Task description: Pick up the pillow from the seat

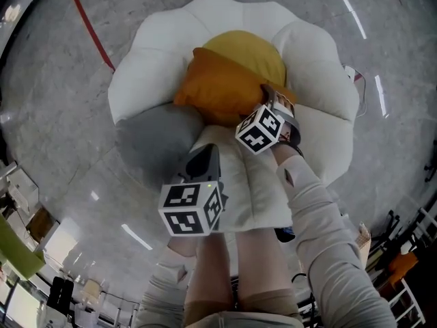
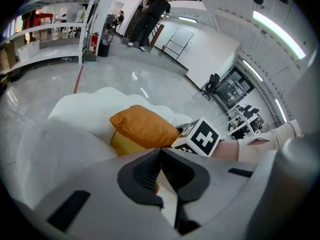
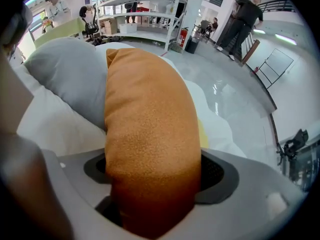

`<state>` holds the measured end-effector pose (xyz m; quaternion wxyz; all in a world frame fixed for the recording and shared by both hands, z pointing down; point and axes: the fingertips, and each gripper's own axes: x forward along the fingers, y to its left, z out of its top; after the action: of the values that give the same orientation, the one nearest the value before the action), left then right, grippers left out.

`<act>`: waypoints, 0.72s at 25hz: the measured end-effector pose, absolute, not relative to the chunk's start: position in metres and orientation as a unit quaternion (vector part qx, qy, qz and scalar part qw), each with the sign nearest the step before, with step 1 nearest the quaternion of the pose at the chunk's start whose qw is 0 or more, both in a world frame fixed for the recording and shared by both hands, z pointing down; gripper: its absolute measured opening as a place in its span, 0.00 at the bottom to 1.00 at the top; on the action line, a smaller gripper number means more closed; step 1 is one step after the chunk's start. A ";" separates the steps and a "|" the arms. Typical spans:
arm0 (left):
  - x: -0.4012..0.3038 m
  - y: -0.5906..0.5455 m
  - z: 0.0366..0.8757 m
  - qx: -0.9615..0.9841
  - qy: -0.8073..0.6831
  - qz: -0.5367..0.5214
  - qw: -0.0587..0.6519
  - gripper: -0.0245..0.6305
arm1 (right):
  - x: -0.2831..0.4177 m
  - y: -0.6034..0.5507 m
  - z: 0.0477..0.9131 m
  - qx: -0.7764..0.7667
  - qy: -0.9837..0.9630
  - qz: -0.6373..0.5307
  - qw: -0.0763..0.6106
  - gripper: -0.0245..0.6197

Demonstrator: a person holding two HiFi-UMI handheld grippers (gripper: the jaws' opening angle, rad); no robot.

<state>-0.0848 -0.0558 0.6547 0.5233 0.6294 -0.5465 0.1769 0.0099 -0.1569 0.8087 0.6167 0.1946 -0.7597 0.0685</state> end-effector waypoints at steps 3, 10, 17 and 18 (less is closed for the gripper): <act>-0.083 -0.052 0.650 0.631 -0.544 0.182 0.523 0.05 | 0.014 -0.152 0.793 0.211 -0.759 0.082 0.610 0.68; -0.086 -0.038 0.638 0.632 -0.541 0.195 0.520 0.05 | 0.014 -0.133 0.759 0.221 -0.759 0.074 0.609 0.69; -0.082 -0.022 0.615 0.638 -0.536 0.205 0.513 0.05 | 0.012 -0.116 0.716 0.235 -0.768 0.074 0.591 0.69; -0.081 -0.019 0.612 0.639 -0.535 0.205 0.513 0.05 | 0.013 -0.113 0.709 0.238 -0.769 0.076 0.588 0.69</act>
<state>-0.0815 -0.0193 0.6118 0.5131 0.6392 -0.5349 0.2048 0.0127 -0.1135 0.7089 0.5880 0.2384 -0.7692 0.0761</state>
